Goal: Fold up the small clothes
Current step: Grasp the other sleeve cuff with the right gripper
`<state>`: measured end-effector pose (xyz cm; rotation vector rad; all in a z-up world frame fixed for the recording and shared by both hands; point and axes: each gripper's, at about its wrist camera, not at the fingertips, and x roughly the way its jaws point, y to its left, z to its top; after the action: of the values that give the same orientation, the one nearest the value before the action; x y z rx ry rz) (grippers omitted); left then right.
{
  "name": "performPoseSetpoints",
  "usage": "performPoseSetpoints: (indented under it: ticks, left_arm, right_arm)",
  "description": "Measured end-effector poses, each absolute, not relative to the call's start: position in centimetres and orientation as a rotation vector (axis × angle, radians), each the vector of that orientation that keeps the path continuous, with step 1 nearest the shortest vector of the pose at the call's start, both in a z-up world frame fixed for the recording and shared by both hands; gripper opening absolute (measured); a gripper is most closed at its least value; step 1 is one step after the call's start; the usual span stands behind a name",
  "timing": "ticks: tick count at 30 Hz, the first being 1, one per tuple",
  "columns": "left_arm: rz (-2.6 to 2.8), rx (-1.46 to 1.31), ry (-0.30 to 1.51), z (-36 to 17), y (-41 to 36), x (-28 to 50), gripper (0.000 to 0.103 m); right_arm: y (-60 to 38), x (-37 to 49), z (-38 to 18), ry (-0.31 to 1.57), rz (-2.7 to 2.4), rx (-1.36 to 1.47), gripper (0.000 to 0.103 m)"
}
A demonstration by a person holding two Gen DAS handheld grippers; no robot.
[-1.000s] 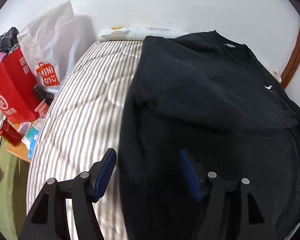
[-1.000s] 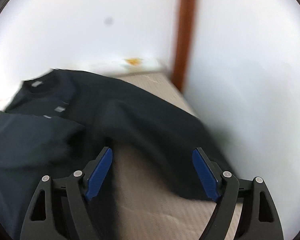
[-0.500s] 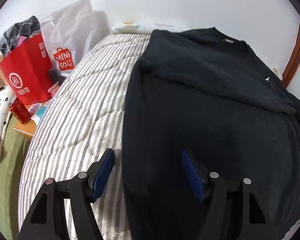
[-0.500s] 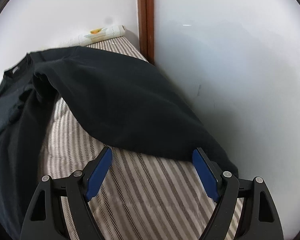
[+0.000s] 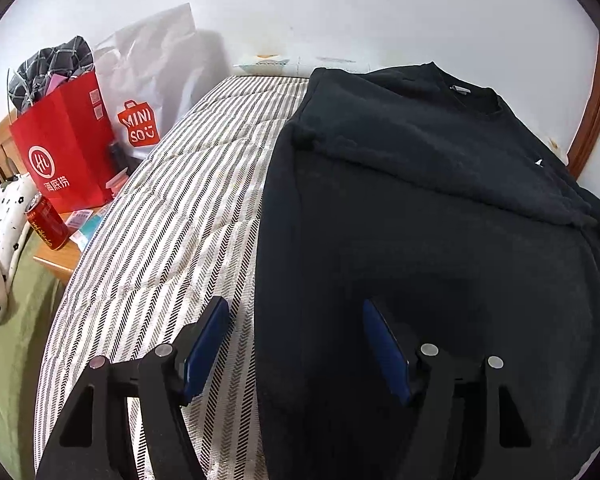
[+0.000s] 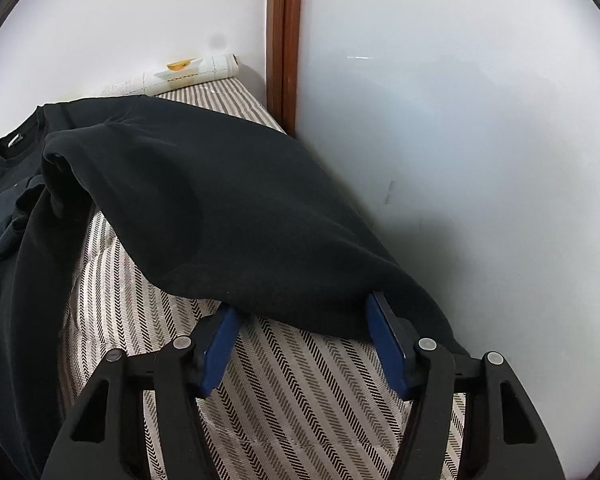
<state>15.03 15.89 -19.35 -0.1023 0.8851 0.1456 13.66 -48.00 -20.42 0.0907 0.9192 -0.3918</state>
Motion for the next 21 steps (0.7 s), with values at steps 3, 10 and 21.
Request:
performPoseSetpoints:
  ticks: [3, 10, 21]
  left_arm:
    - [0.148, -0.099, 0.886, -19.4, 15.8, 15.0, 0.068]
    - [0.148, -0.100, 0.886, -19.4, 15.7, 15.0, 0.068]
    - [0.128, -0.128, 0.859, -18.5, 18.0, 12.2, 0.068]
  right_arm:
    - [-47.9, 13.8, -20.4, 0.920, -0.396, 0.081, 0.061]
    - [-48.2, 14.0, -20.3, 0.907, -0.424, 0.105, 0.013]
    - [-42.6, 14.9, -11.9, 0.739, -0.425, 0.089, 0.006]
